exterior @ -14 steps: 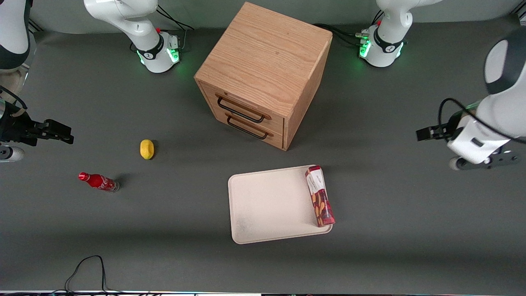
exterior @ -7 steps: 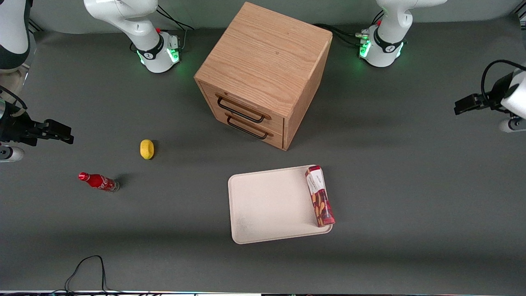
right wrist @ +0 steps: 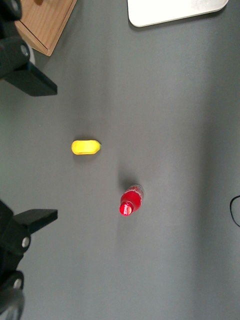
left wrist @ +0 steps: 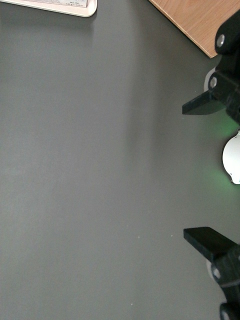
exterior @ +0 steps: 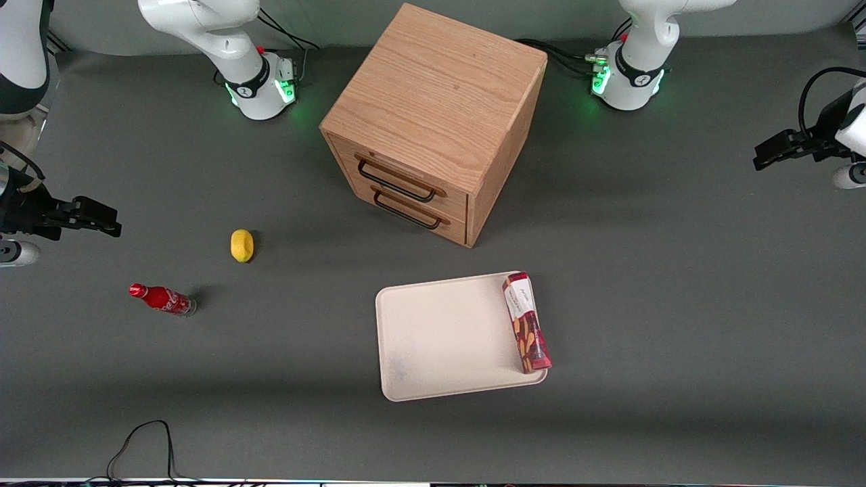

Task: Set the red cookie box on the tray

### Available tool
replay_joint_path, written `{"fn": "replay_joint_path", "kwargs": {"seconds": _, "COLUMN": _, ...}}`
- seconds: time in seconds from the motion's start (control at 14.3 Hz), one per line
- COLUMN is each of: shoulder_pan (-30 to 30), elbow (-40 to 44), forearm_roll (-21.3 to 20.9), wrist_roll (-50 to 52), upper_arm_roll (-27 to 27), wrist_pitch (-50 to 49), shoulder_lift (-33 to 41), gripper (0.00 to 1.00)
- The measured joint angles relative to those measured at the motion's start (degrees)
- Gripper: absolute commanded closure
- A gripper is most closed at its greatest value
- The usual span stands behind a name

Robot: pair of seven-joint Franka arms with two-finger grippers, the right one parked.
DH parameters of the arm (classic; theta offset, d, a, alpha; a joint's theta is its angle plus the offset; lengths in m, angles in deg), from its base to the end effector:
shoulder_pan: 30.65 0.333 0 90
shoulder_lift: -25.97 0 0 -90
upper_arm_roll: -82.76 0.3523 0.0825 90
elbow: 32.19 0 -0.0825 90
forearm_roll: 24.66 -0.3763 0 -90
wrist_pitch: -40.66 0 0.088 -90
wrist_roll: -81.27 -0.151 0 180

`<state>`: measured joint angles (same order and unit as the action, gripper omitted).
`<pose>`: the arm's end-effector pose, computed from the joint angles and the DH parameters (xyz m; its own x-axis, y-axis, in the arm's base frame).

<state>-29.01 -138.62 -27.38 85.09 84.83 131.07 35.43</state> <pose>0.4757 0.0392 0.5703 0.9854 0.1291 -0.1114 0.1243 -0.9910 -0.0487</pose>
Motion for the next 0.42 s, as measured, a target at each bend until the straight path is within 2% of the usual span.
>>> {"fn": "replay_joint_path", "kwargs": {"seconds": 0.42, "shoulder_pan": 1.53, "elbow": 0.93, "forearm_roll": 0.0, "wrist_roll": 0.0, "upper_arm_roll": -2.6, "wrist_pitch": -0.22, "shoulder_lift": 0.0, "gripper": 0.0}}
